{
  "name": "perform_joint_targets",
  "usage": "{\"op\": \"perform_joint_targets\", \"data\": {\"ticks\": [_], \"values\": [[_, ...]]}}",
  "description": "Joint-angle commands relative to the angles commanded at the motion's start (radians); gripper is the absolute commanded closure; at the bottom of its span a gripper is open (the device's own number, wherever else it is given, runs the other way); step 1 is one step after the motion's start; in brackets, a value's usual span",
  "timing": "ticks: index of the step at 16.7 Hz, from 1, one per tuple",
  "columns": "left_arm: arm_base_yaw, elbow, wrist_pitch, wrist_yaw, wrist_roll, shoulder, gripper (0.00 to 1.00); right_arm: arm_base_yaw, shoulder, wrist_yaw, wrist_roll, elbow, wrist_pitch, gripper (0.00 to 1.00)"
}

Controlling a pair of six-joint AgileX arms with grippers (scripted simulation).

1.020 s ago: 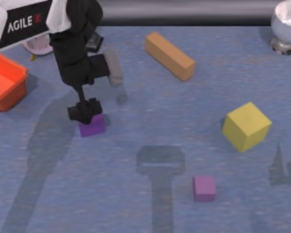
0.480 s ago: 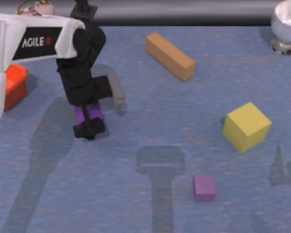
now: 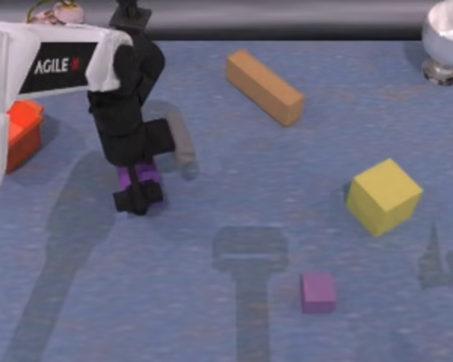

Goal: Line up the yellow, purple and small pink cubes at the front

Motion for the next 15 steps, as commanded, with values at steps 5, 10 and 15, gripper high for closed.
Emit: {"op": "perform_joint_targets", "data": {"ticks": [5,10,15], "values": [[0.000,0.000,0.000,0.000,0.000,0.000,0.90,0.000,0.000,0.000,0.000,0.000,0.000,0.00],[0.000,0.000,0.000,0.000,0.000,0.000,1.00,0.000,0.000,0.000,0.000,0.000,0.000,0.00],[0.001,-0.001,-0.016,0.007,-0.007,-0.022,1.00,0.000,0.000,0.000,0.000,0.000,0.000,0.00]]}}
